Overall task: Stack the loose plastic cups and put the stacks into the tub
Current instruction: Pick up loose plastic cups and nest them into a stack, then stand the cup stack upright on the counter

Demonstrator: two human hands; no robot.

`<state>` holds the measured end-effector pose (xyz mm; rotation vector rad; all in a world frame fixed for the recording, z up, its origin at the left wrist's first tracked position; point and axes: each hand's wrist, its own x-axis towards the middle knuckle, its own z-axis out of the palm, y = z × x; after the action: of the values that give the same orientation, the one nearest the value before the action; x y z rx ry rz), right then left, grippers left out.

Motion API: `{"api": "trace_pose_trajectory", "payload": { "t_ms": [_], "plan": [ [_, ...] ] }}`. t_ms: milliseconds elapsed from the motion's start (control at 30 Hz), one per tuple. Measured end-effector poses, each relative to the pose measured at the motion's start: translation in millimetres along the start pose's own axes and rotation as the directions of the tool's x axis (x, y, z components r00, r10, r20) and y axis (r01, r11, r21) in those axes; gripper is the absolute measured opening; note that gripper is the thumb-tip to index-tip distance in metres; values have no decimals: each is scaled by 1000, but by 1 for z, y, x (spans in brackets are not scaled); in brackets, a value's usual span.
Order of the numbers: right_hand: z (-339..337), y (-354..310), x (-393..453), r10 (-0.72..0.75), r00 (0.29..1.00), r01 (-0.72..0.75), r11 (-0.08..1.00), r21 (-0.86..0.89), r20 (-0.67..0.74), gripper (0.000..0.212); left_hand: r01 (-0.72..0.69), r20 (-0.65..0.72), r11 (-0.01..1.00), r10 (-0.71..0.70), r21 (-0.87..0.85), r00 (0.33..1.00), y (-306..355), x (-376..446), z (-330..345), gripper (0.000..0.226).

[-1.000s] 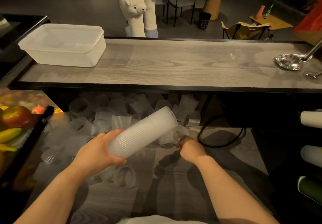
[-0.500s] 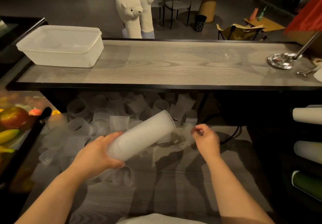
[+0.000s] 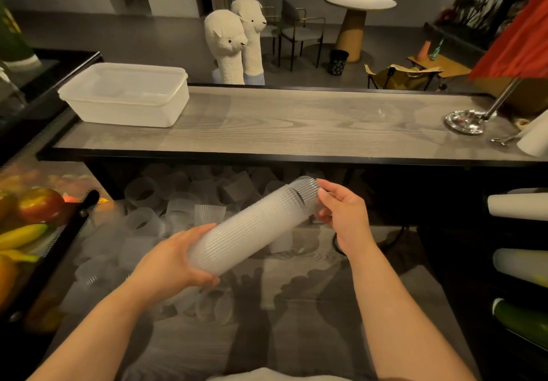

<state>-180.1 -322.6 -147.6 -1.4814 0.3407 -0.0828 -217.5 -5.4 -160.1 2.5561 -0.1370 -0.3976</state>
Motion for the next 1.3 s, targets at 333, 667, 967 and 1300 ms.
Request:
{"api": "trace_pose_trajectory", "payload": {
  "t_ms": [333, 667, 967, 1300],
  "plan": [
    [36, -29, -21, -134, 979, 173, 942, -287, 150, 33, -17, -106, 1000, 14, -21, 994, 5, -5, -19, 98],
    [77, -53, -38, -300, 953, 291, 894, -342, 27, 74, -153, -182, 961, 112, -229, 977, 17, 5, -48, 99],
    [145, -76, -49, -146, 959, 139, 989, 46, 243, 103, -360, -330, 844, 234, -398, 914, 41, 16, -90, 89],
    [195, -163, 17, -427, 889, 456, 856, -241, 167, 103, -320, -348, 901, 212, -292, 913, 15, 45, -160, 113]
  ]
}}
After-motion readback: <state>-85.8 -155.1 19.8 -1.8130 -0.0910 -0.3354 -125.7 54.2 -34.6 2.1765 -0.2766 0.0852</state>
